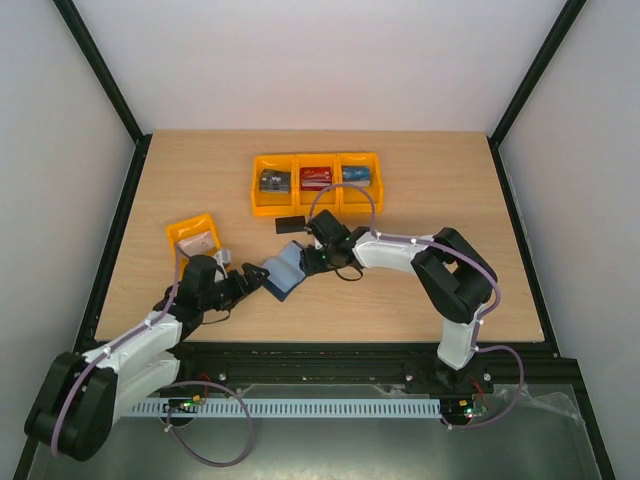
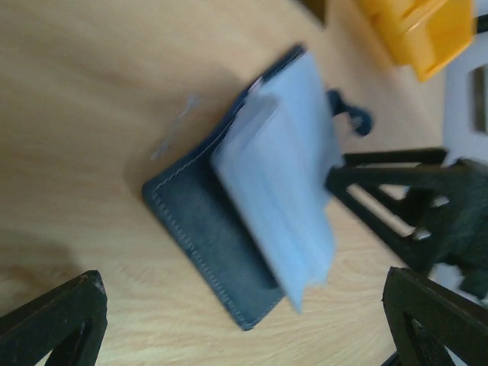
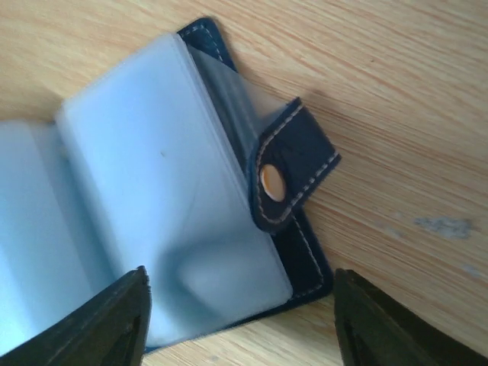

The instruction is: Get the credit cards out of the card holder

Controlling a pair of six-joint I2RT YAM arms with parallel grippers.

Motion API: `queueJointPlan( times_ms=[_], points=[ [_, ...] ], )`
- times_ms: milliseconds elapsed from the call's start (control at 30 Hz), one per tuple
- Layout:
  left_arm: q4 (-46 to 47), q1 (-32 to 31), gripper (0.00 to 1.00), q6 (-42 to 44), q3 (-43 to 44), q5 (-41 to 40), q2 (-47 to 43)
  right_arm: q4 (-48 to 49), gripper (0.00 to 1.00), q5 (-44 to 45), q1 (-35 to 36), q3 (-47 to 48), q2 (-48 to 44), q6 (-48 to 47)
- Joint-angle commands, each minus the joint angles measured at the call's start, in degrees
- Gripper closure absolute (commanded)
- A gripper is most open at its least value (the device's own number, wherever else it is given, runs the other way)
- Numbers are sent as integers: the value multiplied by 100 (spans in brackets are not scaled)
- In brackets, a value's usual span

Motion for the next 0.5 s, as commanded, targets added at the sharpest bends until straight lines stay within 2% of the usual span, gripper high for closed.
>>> queueJointPlan(
  times_ms=[0, 167, 267, 467],
  points=[
    [115, -184, 1, -192, -302, -317, 456, 545, 43, -428, 23, -123, 61, 157],
    [952, -205, 1, -62, -262, -493, 805, 859, 59, -896, 157, -262, 84, 290],
    [1151, -237, 2, -93, -317, -537, 942, 1008, 62, -1206, 331, -255, 102, 248],
    [1345, -276, 19, -91, -368, -698, 1009, 1172, 70, -1742, 658, -3, 227, -20]
  ],
)
